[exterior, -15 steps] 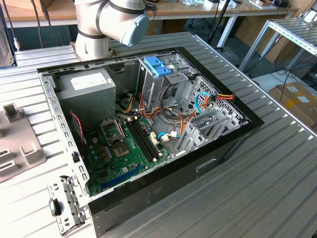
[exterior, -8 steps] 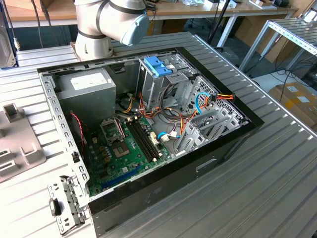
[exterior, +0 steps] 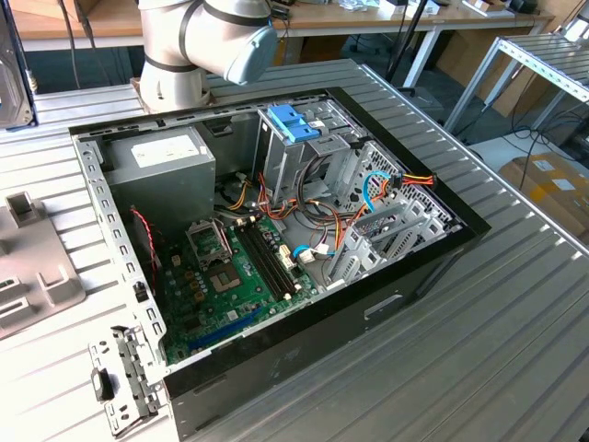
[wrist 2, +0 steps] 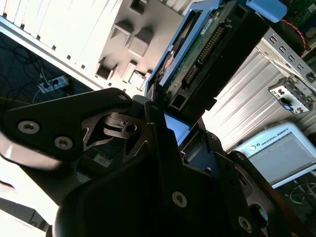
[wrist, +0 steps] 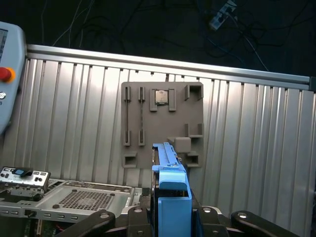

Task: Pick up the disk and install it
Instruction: 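Pick up the disk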

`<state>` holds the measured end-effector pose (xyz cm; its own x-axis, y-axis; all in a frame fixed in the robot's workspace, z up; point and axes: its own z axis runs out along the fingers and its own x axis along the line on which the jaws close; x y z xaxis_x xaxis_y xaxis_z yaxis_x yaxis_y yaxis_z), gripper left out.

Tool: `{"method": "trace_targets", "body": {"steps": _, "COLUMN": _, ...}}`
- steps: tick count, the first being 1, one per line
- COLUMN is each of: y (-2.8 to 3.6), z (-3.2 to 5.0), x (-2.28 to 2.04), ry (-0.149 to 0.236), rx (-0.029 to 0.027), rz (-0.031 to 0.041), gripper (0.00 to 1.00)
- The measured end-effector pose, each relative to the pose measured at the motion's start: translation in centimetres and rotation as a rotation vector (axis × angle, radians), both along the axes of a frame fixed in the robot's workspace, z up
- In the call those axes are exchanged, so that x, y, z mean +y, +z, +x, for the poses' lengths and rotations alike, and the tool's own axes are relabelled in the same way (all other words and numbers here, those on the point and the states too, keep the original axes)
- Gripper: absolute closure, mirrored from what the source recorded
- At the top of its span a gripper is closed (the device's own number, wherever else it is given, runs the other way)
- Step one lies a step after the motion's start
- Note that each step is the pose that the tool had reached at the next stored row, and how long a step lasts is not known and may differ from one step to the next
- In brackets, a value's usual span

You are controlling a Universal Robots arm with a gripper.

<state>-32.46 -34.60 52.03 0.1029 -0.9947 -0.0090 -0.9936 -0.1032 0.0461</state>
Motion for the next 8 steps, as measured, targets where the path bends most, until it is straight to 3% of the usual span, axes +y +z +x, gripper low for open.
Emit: {"method": "trace_targets", "body": {"steps": 8, "y": -0.04, "z": 0.33, "x": -0.34, "ry": 0.000, "rx": -0.0001, "rz": 0.0000, "gripper": 0.63}}
